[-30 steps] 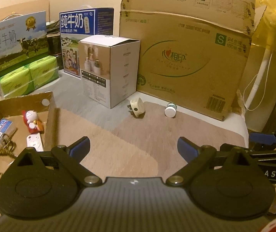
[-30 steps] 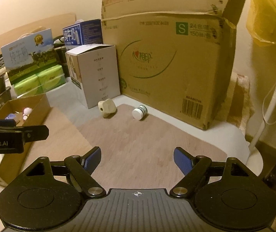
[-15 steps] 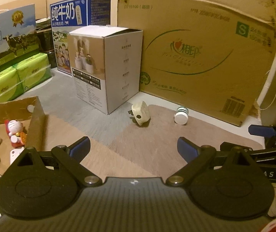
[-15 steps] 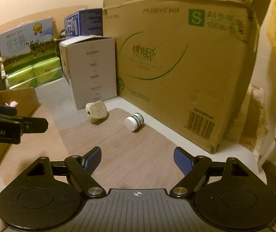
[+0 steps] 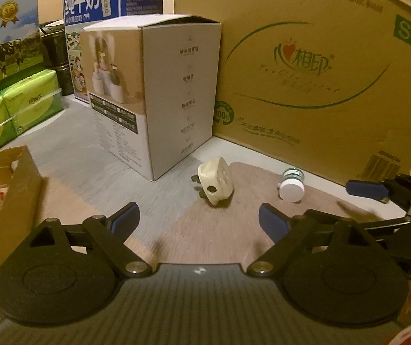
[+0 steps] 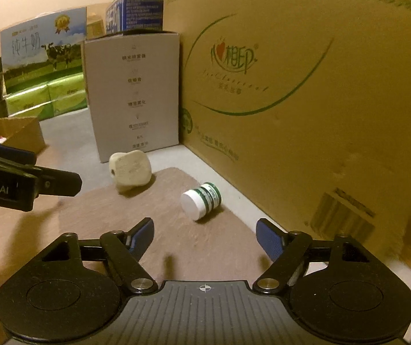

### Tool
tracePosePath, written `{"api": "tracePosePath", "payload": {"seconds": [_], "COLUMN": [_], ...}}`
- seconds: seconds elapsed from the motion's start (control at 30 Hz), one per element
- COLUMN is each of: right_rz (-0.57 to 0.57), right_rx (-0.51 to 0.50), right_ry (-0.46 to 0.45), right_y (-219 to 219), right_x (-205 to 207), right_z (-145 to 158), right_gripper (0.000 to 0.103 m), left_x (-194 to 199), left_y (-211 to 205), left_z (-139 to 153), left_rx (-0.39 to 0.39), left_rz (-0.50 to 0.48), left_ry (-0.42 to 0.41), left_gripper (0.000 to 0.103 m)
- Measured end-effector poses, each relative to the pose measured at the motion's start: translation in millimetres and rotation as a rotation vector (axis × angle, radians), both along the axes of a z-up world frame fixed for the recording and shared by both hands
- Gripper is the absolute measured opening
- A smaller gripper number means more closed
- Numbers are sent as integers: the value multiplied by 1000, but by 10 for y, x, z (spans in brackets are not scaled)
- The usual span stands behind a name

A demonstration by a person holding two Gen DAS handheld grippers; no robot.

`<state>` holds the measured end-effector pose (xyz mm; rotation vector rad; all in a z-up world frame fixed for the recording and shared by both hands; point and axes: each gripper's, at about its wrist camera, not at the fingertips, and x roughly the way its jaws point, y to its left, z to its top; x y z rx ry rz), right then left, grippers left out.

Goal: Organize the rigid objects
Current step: 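Lift both open tools from the tray and move toward the carpet items, then close the left tool on the white plug adapter while the right tool grasps the white-green bottle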

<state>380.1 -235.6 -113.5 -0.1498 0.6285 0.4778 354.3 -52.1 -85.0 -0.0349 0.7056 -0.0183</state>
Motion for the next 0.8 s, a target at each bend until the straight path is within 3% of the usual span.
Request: {"api": "tracePosePath", "payload": {"seconds": [0.3, 0.5, 0.57, 0.7, 0.8], "right_rz": [58, 79, 81, 63, 45], "right_rx": [-8, 1, 4, 6, 11], "right_ry": [-16, -15, -11, -11, -6], "right_y": [77, 113, 119, 104, 82], "right_x": [331, 468, 479, 463, 418], "right_z": [-172, -237, -244, -245, -234], "right_gripper": [64, 56, 42, 42, 42], "left_x": [284, 428, 457, 532, 600], "left_y": [25, 61, 58, 49, 27], "left_z": [-206, -329, -338, -346, -359], "left_rx": [-35, -65, -75, -109, -113], "left_rz": [-2, 2, -4, -9, -10], "left_ry": [11, 24, 16, 14, 12], "left_gripper": [83, 70, 67, 60, 48]}}
